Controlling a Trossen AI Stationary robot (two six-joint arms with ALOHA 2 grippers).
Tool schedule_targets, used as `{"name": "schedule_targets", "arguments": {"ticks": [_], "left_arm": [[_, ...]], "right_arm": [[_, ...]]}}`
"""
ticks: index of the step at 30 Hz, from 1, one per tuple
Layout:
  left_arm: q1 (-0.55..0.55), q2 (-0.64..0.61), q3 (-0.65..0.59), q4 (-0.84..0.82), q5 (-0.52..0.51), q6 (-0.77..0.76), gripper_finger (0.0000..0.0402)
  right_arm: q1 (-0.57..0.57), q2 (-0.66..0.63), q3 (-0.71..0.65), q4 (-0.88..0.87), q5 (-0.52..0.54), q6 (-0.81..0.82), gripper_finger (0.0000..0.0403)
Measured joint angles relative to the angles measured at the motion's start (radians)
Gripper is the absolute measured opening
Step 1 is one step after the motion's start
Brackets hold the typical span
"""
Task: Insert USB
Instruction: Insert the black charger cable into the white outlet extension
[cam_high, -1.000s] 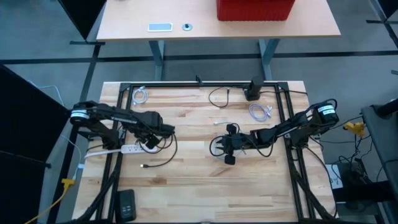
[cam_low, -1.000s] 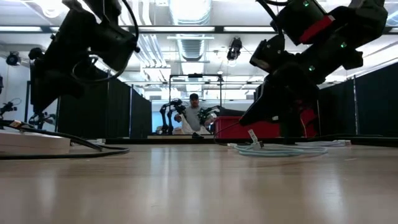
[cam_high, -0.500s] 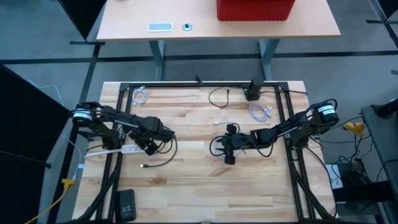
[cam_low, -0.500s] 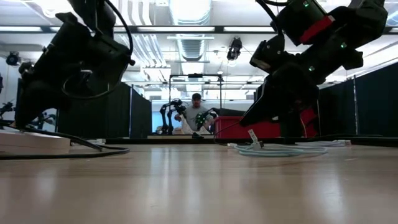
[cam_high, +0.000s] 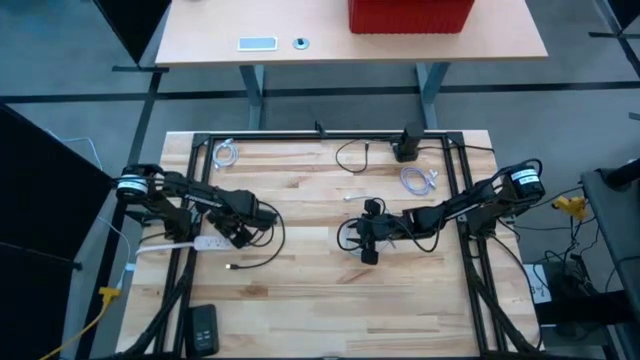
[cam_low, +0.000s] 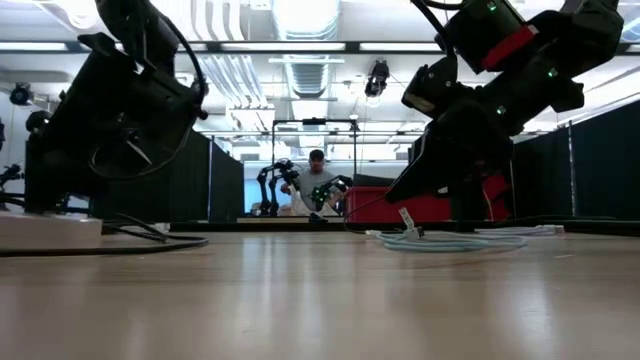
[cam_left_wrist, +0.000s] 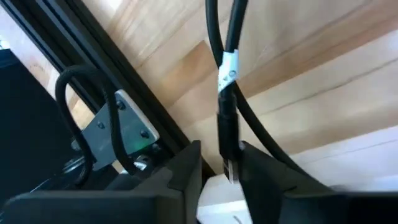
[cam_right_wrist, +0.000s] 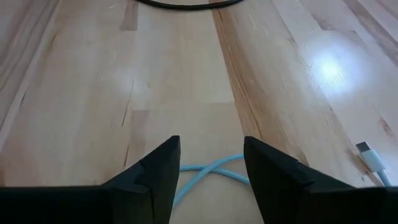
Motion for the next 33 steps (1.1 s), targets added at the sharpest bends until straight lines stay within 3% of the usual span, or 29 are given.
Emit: {"name": "schedule_targets", "arguments": {"ticks": [5,12,18,25,28,33], "left_arm": [[0.0,0.0,0.0,0.035,0.01,0.026,0.0016],[-0.015,-0.011,0.018,0.031,-0.042,0.025,0.0016],[-0.09,-0.128,0.115,0.081,-0.28,0.002,0.0016],[-0.216,-0.309,0.135,0.363,-0.623,0.07,0.0016],[-0.27,-0.332,0.134,0.5,-0.709,0.162,0.0016],[-0.334,-0.318,0.134,0.657,-0.802,0.259,0.0016]], "right_arm": [[0.0,-0.001,0.0,0.0,0.0,0.0,0.0157],[0.0,-0.007,0.0,0.012,0.0,-0.051,0.0157],[-0.01,-0.056,0.006,0.1,0.0,-0.223,0.0165],[-0.059,-0.092,0.141,0.115,-0.07,-0.346,0.0157],[-0.075,-0.097,0.215,0.045,-0.105,-0.346,0.0154],[-0.082,-0.189,0.311,-0.184,-0.104,-0.484,0.0158]]}}
